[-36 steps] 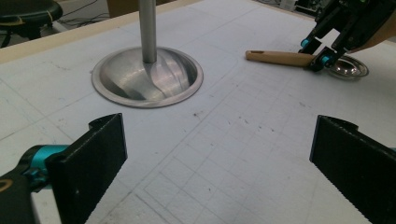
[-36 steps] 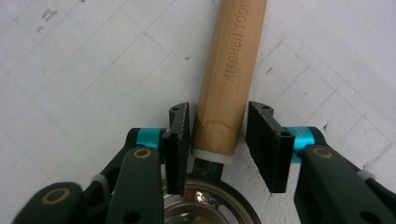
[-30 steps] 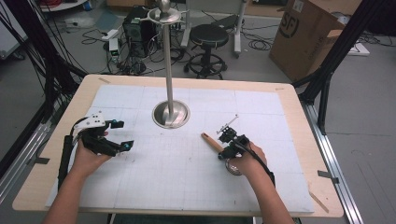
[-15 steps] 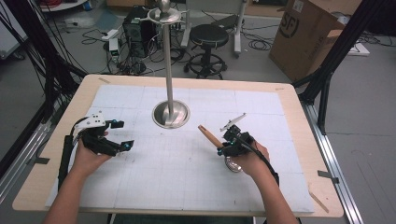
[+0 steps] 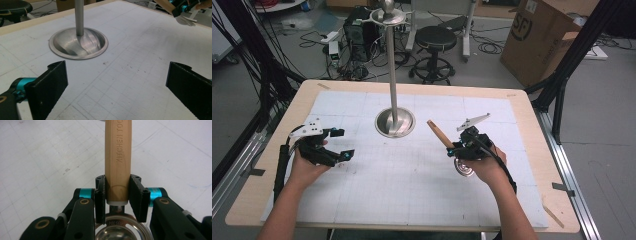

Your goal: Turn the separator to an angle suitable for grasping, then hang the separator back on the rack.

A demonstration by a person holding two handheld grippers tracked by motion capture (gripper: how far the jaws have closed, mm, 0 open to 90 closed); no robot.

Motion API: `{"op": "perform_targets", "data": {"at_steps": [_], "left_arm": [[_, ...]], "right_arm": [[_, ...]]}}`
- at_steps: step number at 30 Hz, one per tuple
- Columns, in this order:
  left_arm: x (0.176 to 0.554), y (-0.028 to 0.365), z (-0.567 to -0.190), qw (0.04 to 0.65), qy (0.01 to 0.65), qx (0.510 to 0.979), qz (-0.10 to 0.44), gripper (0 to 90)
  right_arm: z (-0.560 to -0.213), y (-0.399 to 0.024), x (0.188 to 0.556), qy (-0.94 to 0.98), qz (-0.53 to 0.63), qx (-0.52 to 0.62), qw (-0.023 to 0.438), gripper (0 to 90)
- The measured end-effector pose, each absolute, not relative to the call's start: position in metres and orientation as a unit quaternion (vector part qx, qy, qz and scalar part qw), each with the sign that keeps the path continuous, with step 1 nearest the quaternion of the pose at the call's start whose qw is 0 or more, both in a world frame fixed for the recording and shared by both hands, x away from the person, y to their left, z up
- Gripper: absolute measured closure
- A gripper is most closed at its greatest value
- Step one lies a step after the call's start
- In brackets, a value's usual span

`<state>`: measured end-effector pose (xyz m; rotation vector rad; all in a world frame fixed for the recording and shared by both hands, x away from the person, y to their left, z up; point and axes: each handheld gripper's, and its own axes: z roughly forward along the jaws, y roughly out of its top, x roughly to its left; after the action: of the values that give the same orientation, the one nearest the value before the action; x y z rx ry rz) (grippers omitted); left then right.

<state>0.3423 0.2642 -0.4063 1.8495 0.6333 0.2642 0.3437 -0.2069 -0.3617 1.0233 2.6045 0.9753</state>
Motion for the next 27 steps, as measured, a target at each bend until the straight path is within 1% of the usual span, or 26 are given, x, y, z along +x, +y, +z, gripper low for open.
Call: {"op": "perform_targets", "data": {"at_steps": [14, 22, 27], "left_arm": [[0.342, 0.264, -0.406, 0.55, 0.269, 0.782, 0.113, 4.5], [0.342, 0.265, -0.405, 0.551, 0.272, 0.781, 0.116, 4.5], [0.339, 0.263, -0.404, 0.547, 0.266, 0.785, 0.118, 4.5]], "right_arm": [[-0.352, -0.217, 0.346, 0.855, 0.38, 0.341, 0.09, 68.6], [-0.335, -0.213, 0.352, 0.847, 0.413, 0.318, 0.104, 68.5], [-0.325, -0.211, 0.354, 0.84, 0.433, 0.309, 0.103, 68.5]]}}
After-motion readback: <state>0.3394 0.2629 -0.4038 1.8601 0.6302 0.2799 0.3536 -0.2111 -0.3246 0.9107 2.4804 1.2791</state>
